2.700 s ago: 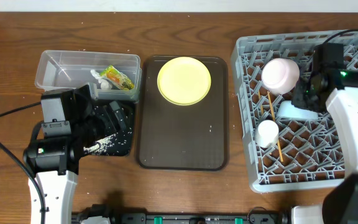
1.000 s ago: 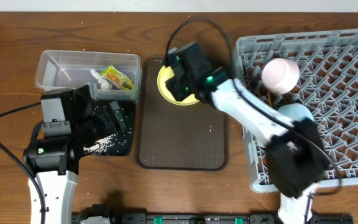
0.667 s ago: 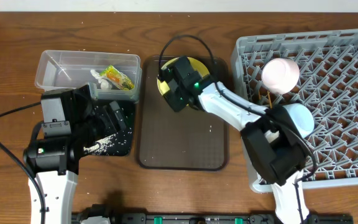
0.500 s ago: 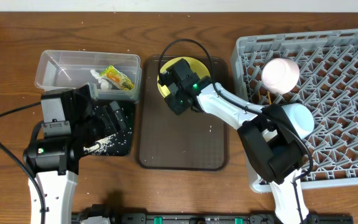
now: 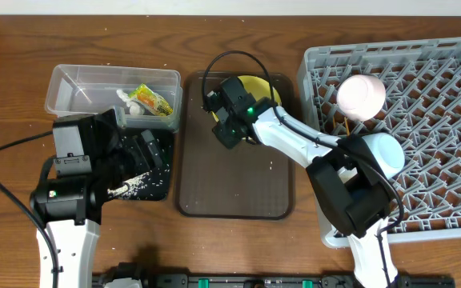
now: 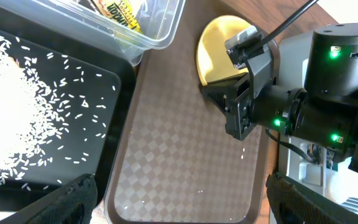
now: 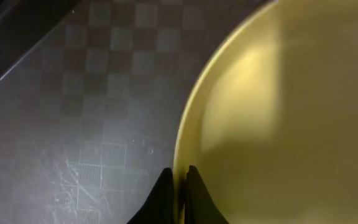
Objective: Sort waste into correct bins and load items into the dishwasher rack
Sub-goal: 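Lift the yellow plate and carry it right into the dish rack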
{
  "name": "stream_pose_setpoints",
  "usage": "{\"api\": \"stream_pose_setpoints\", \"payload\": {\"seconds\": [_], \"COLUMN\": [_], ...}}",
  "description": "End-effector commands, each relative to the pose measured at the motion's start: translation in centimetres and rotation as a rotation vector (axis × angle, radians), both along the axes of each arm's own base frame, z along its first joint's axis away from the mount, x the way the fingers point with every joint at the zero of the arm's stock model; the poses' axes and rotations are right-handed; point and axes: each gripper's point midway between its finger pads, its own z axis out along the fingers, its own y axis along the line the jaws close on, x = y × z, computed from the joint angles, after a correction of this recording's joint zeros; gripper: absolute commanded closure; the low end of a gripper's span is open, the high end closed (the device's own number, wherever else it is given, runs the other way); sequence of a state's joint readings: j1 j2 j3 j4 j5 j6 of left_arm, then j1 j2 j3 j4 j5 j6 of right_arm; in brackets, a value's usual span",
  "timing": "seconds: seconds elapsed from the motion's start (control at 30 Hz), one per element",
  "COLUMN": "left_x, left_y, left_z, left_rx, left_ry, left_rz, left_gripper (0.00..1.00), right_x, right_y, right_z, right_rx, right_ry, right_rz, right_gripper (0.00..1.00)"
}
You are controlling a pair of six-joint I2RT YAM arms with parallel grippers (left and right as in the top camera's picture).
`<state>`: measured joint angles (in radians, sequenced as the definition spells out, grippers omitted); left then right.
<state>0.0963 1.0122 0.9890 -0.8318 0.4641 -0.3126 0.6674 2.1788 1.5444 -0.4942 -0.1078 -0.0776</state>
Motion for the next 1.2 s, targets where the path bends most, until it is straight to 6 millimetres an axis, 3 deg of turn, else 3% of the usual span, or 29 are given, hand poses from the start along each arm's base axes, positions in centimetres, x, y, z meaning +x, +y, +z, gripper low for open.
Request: {"api": "stream_pose_setpoints", "payload": {"seconds": [0.0, 0.1, 0.27, 0.5, 0.6, 0.7, 0.9, 1.17], "left_x": [0.1, 0.1, 0.1, 0.1, 0.1, 0.1, 0.1, 0.1], "left_y": [0.2, 0.2, 0.2, 0.2, 0.2, 0.2, 0.2, 0.2], "left_z": [0.1, 0.1, 0.1, 0.1, 0.1, 0.1, 0.1, 0.1], "left_rx": [0.012, 0.012, 0.012, 0.012, 0.012, 0.012, 0.012, 0.012], "left_ry": [-0.009, -0.009, -0.009, -0.009, -0.009, -0.009, -0.009, -0.009], "left_rz": [-0.002, -0.002, -0.002, -0.002, -0.002, -0.002, -0.002, -0.002], "left_gripper": [0.1, 0.1, 0.1, 0.1, 0.1, 0.1, 0.1, 0.1], "right_x": [-0.2, 0.3, -0.1, -0.9, -0.8, 0.1, 2.1, 3.1], "right_y": [0.5, 1.3, 2.0, -2.5, -5.1, -8.4, -14.5, -18.9], "right_z": [1.9, 6.1, 15.3, 25.4, 28.6, 30.2, 29.7, 28.7], "right_rx": [0.031, 0.124, 0.337, 0.537, 0.638, 0.709, 0.796, 0.883], "right_ry": [-0.008, -0.04, -0.085, -0.11, -0.089, -0.061, 0.02, 0.085], "right_rz": [-0.011, -0.041, -0.057, -0.146, -0.192, -0.262, -0.36, -0.399], "right_gripper": [0.99, 0.99, 0.99, 0.99, 0.99, 0.99, 0.99, 0.99]}}
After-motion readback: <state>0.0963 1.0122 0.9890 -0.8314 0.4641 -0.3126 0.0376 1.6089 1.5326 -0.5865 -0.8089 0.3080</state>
